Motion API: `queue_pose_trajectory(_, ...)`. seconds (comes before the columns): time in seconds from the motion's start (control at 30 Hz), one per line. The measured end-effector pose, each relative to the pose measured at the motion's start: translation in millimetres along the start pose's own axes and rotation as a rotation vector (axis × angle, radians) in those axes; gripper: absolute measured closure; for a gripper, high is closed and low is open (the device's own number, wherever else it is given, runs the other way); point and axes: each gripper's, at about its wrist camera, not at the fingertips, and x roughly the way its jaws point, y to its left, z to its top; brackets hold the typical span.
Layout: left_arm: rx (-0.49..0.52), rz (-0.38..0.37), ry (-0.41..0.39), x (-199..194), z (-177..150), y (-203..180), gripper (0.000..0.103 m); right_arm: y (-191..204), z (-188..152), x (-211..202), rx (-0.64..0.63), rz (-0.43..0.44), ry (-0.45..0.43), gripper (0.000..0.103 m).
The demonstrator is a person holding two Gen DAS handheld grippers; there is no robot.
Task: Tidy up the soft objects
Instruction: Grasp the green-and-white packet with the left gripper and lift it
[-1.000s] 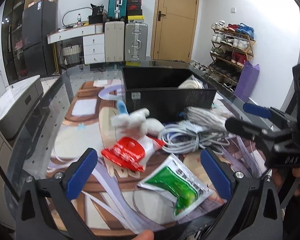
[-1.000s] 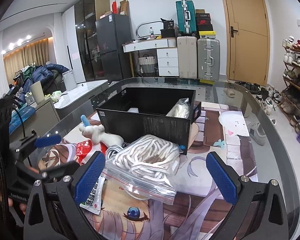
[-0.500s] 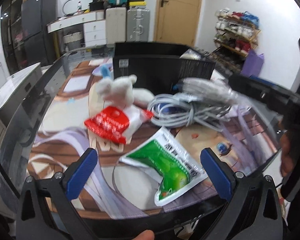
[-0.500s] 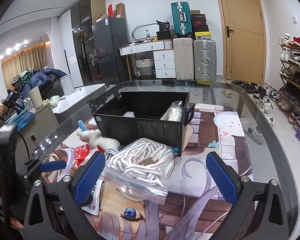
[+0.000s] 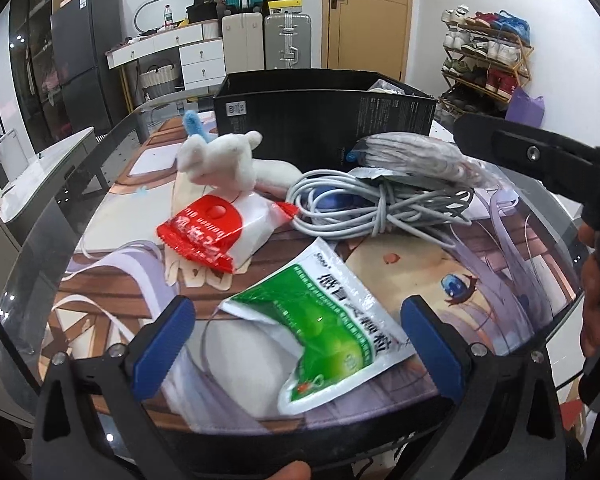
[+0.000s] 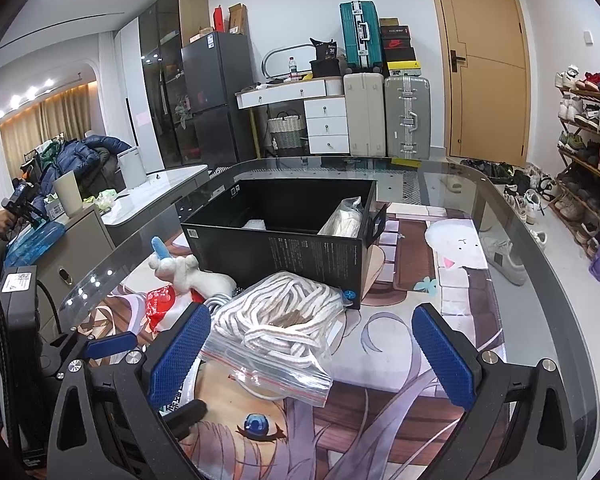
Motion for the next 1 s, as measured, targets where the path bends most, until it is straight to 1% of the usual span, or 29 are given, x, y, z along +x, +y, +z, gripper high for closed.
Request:
queue_pose_trajectory(0.23,0.012,-0.014,0.001,-6,-5,8,0.001,-3,-1,1,0.008,-0.005,0.005,0.001)
queue_pose_trajectory(0.27,0.013,-0.016,-0.002,-6,-5,8,0.005,-3,-1,1,0.008,-0.006,0.006,0.001)
queue_pose_trajectory(0.3,0.019,-0.019,-0.009,-7,-5,7,0.011,-3,-1,1,0.007,-0.006,0.006,0.001)
queue_pose_trajectory(0.33,0.025,-0.024,-0.015,-8,-5,6,0.015,-3,-1,1,0.008,-0.006,0.006,0.001)
queue_pose_trajectory(0.37,0.028,-0.029,-0.018,-9,-5,5,0.022,-3,-1,1,0.009,-0.006,0.008,0.001)
queue_pose_trajectory(0.4,0.034,-0.035,-0.024,-11,-6,5,0.026,-3,-1,1,0.009,-0.006,0.009,0.001)
queue_pose_trajectory(0.47,0.047,-0.048,-0.035,-14,-7,3,0.043,-2,-1,1,0.006,-0.006,0.008,0.001)
queue_pose_trajectory(0.63,0.047,-0.091,-0.047,-19,-7,3,0.052,-1,-1,1,0.005,-0.006,0.008,0.001)
queue_pose_trajectory(0.67,0.037,-0.104,-0.052,-21,-7,4,0.059,-1,-1,2,0.005,-0.005,0.008,0.001)
queue_pose_trajectory(0.7,0.035,-0.109,-0.053,-22,-7,5,0.061,-1,-1,2,0.006,-0.005,0.008,0.001)
queue_pose_trajectory(0.93,0.04,-0.131,-0.063,-26,-10,5,0.063,-1,-1,2,0.006,-0.006,0.007,0.001)
queue_pose_trajectory(0.97,0.04,-0.135,-0.064,-26,-9,5,0.065,-1,-1,2,0.006,-0.006,0.007,0.001)
queue_pose_trajectory(1.0,0.038,-0.138,-0.07,-27,-9,5,0.077,-2,-1,2,0.006,-0.007,0.006,0.001)
